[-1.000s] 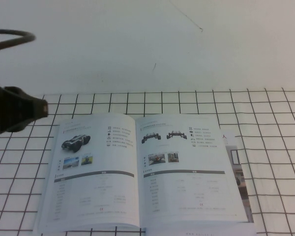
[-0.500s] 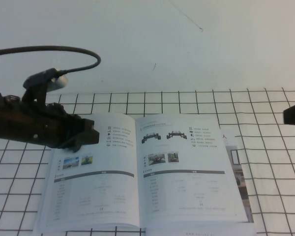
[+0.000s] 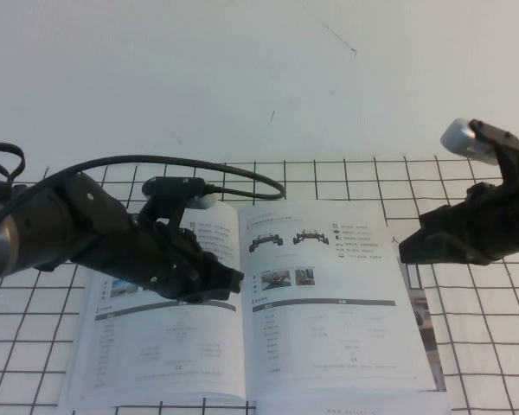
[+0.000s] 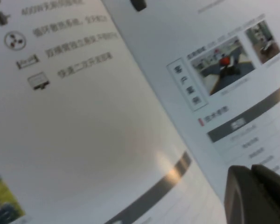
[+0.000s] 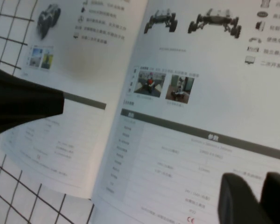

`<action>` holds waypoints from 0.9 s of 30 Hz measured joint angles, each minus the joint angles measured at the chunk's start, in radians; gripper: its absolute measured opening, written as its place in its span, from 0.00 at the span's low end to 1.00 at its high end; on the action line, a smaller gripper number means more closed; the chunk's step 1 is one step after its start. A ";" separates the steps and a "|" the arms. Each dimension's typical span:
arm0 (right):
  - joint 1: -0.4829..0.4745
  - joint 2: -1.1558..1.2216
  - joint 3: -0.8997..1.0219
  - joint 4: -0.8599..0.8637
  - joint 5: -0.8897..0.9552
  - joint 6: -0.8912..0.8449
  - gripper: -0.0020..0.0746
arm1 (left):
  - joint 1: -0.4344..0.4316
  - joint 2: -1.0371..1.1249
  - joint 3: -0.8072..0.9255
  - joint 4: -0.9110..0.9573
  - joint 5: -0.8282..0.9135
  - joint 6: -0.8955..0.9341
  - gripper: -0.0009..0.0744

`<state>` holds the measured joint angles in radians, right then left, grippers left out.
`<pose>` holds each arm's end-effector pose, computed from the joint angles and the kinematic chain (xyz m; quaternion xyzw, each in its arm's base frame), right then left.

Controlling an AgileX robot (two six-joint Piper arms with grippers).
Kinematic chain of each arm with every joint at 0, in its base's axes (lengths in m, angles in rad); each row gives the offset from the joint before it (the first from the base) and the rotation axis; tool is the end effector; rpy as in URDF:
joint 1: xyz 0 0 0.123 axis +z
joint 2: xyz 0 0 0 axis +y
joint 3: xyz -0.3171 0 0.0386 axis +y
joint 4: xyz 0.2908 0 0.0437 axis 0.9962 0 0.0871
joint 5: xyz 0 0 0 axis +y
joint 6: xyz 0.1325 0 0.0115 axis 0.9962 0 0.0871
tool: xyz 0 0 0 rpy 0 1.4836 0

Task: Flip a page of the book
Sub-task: Open the closed book

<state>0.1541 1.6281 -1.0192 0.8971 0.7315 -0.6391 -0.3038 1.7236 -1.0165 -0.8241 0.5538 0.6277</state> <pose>0.3632 0.1267 0.2095 -0.0920 0.9261 0.2930 0.2193 0.3666 -0.1688 0.1704 0.1422 0.9339 -0.2410 0.2225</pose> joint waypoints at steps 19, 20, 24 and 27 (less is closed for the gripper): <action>0.028 0.202 0.000 -0.029 -0.140 -0.029 0.47 | -0.002 0.152 -0.009 0.170 -0.009 -0.126 0.01; 0.028 0.210 0.000 -0.029 -0.145 -0.031 0.47 | -0.002 0.152 -0.010 0.170 -0.009 -0.126 0.01; 0.028 0.241 0.000 -0.029 -0.155 -0.033 0.47 | -0.002 0.152 -0.010 0.170 -0.007 -0.127 0.01; 0.028 0.263 0.000 -0.029 -0.167 -0.033 0.47 | -0.002 0.153 -0.010 0.168 -0.006 -0.127 0.01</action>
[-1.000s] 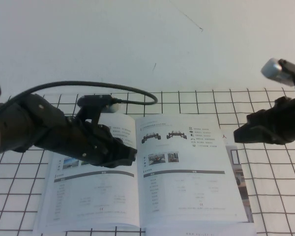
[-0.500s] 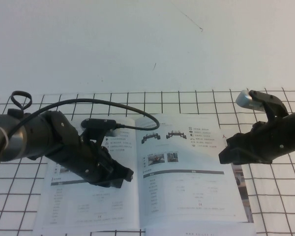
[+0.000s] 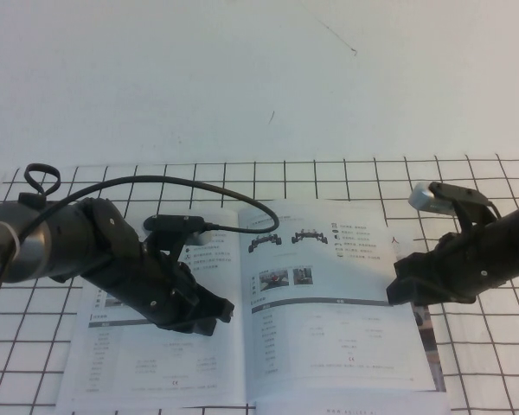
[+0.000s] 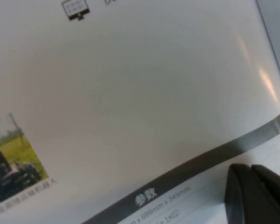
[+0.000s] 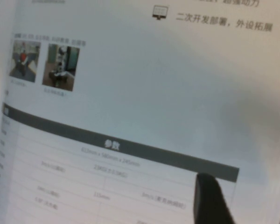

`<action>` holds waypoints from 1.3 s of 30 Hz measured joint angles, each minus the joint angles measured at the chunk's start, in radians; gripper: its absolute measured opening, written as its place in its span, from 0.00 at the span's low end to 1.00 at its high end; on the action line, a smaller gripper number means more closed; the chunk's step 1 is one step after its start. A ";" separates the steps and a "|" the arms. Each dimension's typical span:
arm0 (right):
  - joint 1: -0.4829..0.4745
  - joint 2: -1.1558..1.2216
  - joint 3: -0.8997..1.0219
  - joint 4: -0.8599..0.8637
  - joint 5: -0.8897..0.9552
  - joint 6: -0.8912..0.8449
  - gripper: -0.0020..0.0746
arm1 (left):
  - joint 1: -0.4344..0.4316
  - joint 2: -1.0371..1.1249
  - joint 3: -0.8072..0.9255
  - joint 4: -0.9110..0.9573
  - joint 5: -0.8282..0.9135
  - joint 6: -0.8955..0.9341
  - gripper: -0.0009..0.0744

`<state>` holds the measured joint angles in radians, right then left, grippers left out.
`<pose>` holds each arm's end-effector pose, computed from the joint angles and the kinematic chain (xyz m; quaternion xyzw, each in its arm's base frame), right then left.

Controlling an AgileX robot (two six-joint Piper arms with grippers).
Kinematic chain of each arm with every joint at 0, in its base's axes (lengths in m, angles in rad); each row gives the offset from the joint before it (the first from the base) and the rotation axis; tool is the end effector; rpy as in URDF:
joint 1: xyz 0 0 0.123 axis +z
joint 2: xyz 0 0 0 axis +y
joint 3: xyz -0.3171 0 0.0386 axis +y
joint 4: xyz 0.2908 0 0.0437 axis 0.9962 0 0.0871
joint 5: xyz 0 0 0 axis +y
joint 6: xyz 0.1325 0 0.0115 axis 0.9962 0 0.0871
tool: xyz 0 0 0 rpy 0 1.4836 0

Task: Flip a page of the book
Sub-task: Open the closed book

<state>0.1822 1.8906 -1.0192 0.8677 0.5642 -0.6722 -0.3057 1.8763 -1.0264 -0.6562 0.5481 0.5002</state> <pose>0.3875 0.1266 0.1056 -0.0750 0.9566 0.2305 0.1614 0.3697 -0.1611 0.1061 0.1372 0.9619 -0.1893 0.1418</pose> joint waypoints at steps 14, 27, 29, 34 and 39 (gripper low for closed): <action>0.023 0.029 0.000 0.086 -0.020 -0.066 0.47 | 0.000 0.000 0.000 -0.002 0.002 0.000 0.01; 0.034 0.043 0.000 0.086 -0.068 -0.070 0.54 | 0.000 0.000 0.000 -0.002 0.002 0.000 0.01; 0.034 0.049 -0.004 0.086 -0.063 -0.070 0.54 | 0.000 0.000 0.000 -0.002 0.002 0.000 0.01; 0.034 0.056 -0.012 0.086 -0.053 -0.070 0.54 | 0.000 0.000 0.000 -0.002 0.005 0.000 0.01; 0.030 0.058 -0.014 0.106 -0.033 -0.106 0.54 | 0.000 0.000 0.000 -0.002 0.005 0.000 0.01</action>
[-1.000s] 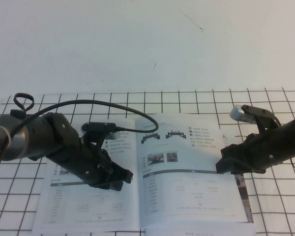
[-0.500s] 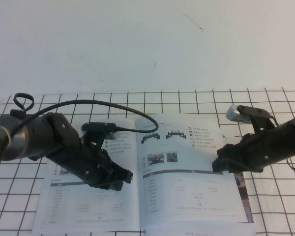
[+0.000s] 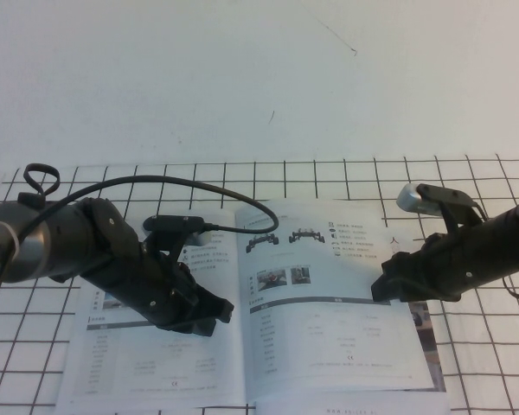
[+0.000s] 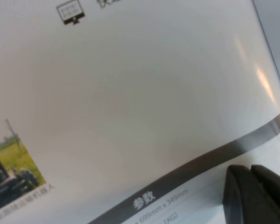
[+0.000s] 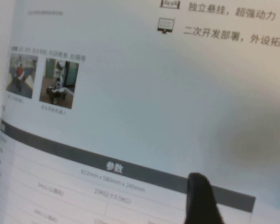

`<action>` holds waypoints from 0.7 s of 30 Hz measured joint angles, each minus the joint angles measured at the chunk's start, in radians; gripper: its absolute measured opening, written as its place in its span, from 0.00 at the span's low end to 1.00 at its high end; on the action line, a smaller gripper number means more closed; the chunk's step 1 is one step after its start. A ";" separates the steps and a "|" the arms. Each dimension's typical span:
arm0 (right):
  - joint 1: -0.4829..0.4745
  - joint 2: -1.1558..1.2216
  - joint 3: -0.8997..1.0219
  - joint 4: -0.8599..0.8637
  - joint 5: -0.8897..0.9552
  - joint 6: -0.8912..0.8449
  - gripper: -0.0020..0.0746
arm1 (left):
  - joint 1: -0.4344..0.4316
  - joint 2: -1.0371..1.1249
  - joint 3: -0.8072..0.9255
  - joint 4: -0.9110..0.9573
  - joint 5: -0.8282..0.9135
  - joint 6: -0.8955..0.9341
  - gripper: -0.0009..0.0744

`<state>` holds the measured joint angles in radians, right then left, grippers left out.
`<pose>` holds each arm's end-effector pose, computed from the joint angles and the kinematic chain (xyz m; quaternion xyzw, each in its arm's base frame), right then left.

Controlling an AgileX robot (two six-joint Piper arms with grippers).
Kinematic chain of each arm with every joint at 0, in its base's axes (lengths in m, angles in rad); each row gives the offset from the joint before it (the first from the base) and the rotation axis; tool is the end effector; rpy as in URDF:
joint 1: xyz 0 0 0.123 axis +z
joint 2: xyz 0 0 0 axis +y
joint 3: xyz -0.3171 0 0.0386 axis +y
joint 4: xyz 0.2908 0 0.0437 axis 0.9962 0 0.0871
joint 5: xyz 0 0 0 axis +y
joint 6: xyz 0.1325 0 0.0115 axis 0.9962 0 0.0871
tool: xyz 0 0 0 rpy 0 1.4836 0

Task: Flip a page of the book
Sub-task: Open the closed book

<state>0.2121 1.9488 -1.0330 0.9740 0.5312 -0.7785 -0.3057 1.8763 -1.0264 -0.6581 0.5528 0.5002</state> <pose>0.3932 0.1417 0.0894 -0.0866 0.9521 0.2411 0.1671 0.3691 -0.1613 0.1060 0.1370 0.9620 -0.1906 0.1396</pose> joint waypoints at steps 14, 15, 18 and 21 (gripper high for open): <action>-0.003 0.023 0.004 0.173 0.119 -0.214 0.54 | 0.002 0.000 0.000 0.002 0.000 0.000 0.01; -0.003 0.024 0.004 0.188 0.134 -0.228 0.54 | 0.002 0.000 0.000 0.002 0.000 0.000 0.01; -0.003 0.027 0.004 0.230 0.166 -0.260 0.54 | 0.002 0.000 0.000 0.002 0.001 0.000 0.01; -0.001 0.027 0.006 0.277 0.192 -0.289 0.54 | 0.002 0.000 0.000 0.002 0.002 0.000 0.01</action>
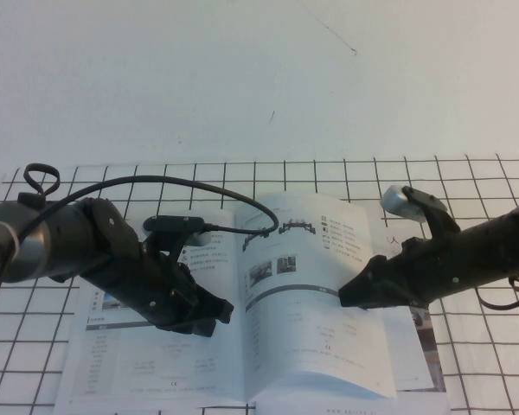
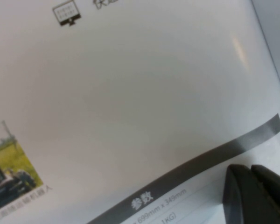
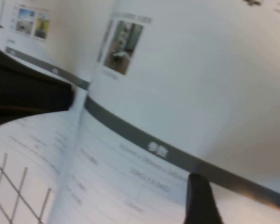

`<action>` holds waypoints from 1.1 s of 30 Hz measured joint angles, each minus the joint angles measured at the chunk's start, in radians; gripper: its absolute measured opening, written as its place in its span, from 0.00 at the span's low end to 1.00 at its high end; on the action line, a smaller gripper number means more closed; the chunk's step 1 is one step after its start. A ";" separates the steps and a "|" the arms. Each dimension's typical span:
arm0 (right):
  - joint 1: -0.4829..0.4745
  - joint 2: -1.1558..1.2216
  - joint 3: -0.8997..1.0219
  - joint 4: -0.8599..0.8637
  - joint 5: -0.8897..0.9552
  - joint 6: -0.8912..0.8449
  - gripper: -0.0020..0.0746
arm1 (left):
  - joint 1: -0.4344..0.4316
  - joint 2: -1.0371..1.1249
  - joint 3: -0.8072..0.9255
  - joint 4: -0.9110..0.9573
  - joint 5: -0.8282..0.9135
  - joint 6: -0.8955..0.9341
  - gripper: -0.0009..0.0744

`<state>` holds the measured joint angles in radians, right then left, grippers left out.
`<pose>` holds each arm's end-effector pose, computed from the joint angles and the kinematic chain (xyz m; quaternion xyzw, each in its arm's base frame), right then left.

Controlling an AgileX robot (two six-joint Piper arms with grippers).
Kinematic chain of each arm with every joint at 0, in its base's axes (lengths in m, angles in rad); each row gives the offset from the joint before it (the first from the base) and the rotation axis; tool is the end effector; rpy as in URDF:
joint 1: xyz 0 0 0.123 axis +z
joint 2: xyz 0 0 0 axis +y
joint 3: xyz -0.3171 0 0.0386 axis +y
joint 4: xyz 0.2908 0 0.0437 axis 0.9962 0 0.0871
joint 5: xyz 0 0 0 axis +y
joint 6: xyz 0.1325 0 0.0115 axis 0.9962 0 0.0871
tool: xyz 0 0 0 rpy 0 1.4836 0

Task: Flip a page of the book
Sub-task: Open the closed book

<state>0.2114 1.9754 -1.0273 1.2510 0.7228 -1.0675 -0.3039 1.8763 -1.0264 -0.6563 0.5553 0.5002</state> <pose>0.3827 0.1676 0.0949 -0.1294 0.9140 0.3519 0.1548 0.3691 -0.1606 0.1059 0.1372 0.9621 -0.1904 0.1387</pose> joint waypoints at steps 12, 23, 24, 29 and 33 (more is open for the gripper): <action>0.006 0.000 0.000 0.013 -0.038 -0.037 0.54 | 0.000 0.000 0.000 0.000 0.009 0.000 0.01; 0.006 -0.095 -0.066 -0.422 -0.146 0.268 0.61 | 0.000 0.000 0.000 0.000 0.025 0.000 0.01; 0.006 -0.098 -0.068 -0.451 -0.146 0.292 0.62 | 0.000 0.000 0.000 0.000 0.025 0.000 0.01; 0.006 -0.086 -0.071 -0.482 -0.135 0.332 0.64 | 0.000 0.000 0.000 0.002 0.025 0.000 0.01; 0.006 -0.047 -0.071 -0.476 -0.124 0.336 0.65 | 0.000 0.000 0.000 0.002 0.025 0.000 0.01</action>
<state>0.2176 1.9280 -1.0979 0.7750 0.5985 -0.7316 -0.3039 1.8763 -1.0264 -0.6544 0.5805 0.5002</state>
